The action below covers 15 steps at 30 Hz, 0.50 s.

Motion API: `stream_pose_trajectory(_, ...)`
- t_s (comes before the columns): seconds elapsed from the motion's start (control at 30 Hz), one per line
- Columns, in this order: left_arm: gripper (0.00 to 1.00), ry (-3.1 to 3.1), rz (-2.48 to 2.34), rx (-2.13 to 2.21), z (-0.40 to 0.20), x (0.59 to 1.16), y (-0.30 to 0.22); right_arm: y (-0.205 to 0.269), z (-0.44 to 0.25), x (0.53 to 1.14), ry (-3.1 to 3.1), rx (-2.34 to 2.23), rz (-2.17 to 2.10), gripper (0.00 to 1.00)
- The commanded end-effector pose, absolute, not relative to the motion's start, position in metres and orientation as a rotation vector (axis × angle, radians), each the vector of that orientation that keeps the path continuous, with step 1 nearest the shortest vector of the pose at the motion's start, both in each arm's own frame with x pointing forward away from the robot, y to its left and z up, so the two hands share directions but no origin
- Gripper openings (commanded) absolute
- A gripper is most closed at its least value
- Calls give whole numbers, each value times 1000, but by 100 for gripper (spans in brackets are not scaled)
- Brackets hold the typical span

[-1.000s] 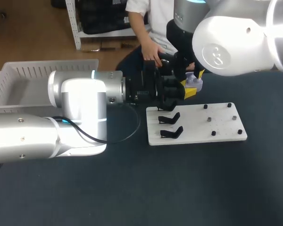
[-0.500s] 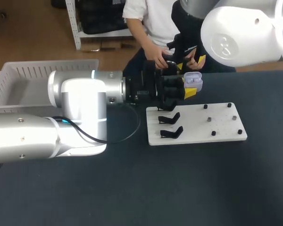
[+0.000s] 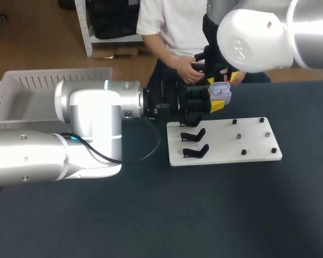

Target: Pick up each earbud case from the left stands, insert the matching earbuds, close the lid, and place the case in the box.

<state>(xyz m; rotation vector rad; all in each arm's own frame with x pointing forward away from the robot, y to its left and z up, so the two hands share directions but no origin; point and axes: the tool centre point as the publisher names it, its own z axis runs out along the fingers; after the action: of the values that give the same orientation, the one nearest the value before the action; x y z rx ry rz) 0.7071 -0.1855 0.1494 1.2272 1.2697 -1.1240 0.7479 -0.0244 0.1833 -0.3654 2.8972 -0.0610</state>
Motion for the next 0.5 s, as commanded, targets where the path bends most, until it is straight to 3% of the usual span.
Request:
stream_pose_trajectory(0.03,0,1265,-1118,1219,148,705,-186,-29,187,731,2893,-346,-57,49)
stream_pose_trajectory(0.5,0,1265,-1118,1219,148,705,-186,-41,207,702,2836,-196,2,50)
